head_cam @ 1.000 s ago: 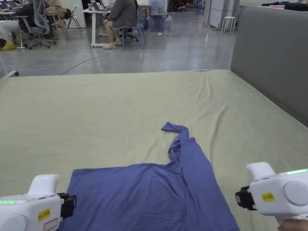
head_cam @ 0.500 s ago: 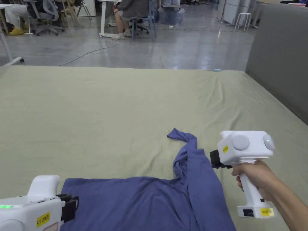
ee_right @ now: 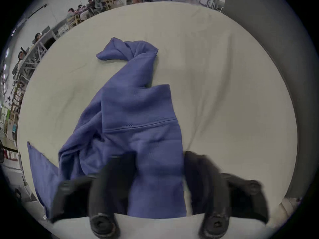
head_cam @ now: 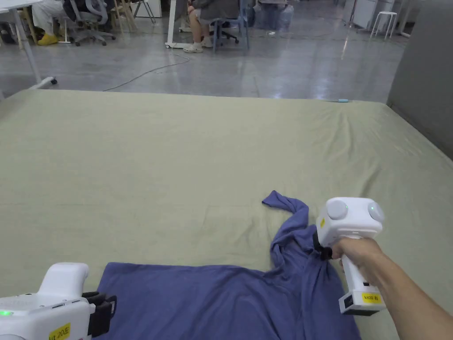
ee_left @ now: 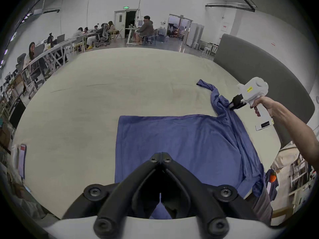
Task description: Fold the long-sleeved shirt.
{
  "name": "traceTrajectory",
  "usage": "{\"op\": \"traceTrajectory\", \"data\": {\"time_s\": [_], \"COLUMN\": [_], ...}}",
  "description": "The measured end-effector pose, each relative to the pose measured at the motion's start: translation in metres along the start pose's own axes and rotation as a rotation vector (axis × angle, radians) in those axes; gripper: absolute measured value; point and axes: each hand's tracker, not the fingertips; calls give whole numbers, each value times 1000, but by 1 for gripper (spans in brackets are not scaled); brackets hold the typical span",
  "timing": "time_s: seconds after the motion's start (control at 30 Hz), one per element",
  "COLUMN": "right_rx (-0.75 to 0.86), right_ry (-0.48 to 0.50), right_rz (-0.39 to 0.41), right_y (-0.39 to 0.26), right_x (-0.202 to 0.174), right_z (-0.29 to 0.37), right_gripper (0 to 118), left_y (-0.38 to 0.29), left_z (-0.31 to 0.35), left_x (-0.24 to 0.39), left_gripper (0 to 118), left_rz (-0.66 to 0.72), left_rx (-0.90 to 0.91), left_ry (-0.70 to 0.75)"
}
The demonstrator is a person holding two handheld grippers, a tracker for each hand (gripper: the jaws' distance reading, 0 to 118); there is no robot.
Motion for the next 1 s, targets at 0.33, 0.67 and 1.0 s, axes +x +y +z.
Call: {"op": "traceTrajectory", "data": {"time_s": [0.33, 0.67, 1.0], "right_rx": [224, 78, -103], "right_ry": [202, 420, 397], "right_rz": [123, 270, 245], "right_y": [-76, -240, -288], "right_x": [21, -11, -26], "right_z": [134, 163, 114], "right_gripper": [0, 0, 9], "left_y": [-7, -16, -19], "left_z": [4, 12, 23], "left_x": [4, 10, 16], "left_gripper": [0, 0, 0], "left_rz": [-4, 7, -2], "left_rx": [19, 42, 53], "left_ry": [-37, -78, -95]}}
